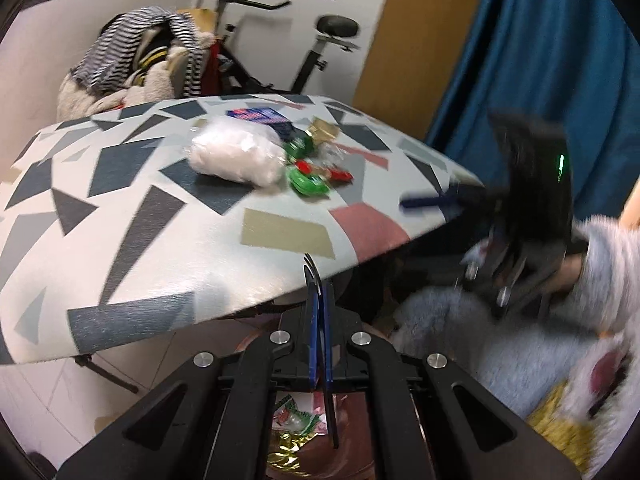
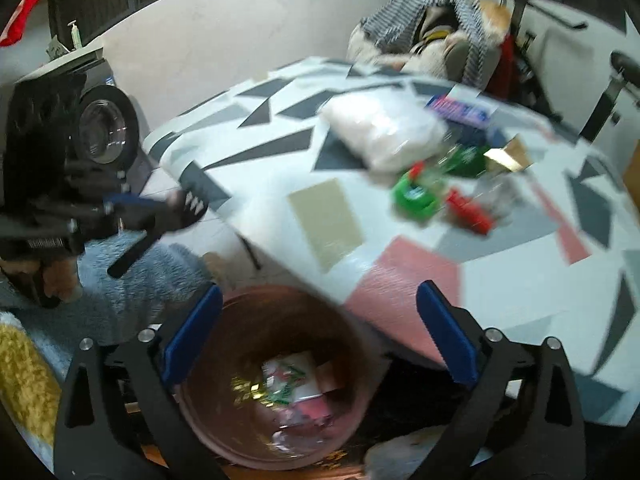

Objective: Collect trash
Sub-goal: 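Lower the black spoon into the brown bin and open the left tool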

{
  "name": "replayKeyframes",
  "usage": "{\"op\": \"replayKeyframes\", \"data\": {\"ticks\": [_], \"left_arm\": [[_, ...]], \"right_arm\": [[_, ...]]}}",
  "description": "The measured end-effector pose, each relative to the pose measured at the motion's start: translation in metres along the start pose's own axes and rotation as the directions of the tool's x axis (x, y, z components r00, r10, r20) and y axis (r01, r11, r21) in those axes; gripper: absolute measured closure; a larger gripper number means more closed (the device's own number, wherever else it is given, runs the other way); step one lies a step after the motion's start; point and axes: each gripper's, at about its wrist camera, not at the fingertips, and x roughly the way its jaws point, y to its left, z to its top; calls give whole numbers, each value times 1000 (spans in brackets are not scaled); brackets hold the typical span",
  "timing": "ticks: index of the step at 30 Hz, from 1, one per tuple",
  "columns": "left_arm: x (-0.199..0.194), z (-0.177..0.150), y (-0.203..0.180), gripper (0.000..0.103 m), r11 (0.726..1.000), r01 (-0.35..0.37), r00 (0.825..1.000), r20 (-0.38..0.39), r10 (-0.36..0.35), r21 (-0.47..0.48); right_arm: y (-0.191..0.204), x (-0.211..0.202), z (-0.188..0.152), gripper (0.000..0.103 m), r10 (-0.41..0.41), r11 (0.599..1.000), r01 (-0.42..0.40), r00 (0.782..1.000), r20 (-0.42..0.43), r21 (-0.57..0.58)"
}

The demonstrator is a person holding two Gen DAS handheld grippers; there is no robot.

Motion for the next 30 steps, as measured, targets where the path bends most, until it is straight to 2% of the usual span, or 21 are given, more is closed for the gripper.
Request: {"op": "replayKeyframes", "data": {"ticks": [3,5,12,16,24,27,29,30], "left_arm": [[20,-8,-11,100,997,-8,999,-42,11,80],[31,-13,-14,100,995,-6,998,-64,12,101],[68,-33,-13,100,995,12,987,-161,3,95],[77,-37,-5,100,998,2,982,-190,9,60],[77,-38,3,99,1000,7,982,-189,-5,13],[75,-38,4,88,1000,2,984,-180,-1,5],[71,-37,7,75,1000,-3,986,-166,3,-5],[69,-37,8,73,1000,-6,987,-160,4,-8]], "right_arm": [[-11,-10,-3,6,-75,997,75,997,30,-18],[-17,-14,-6,6,-97,995,97,995,37,-2],[-33,-9,-15,6,-168,983,165,985,33,86],[-38,-6,-17,6,-167,980,163,985,32,118],[-38,1,-17,6,-156,979,153,988,13,133],[-38,2,-16,6,-155,979,152,988,11,138],[-39,1,-17,6,-156,977,153,988,15,146],[-40,0,-17,6,-157,977,153,987,17,150]]}}
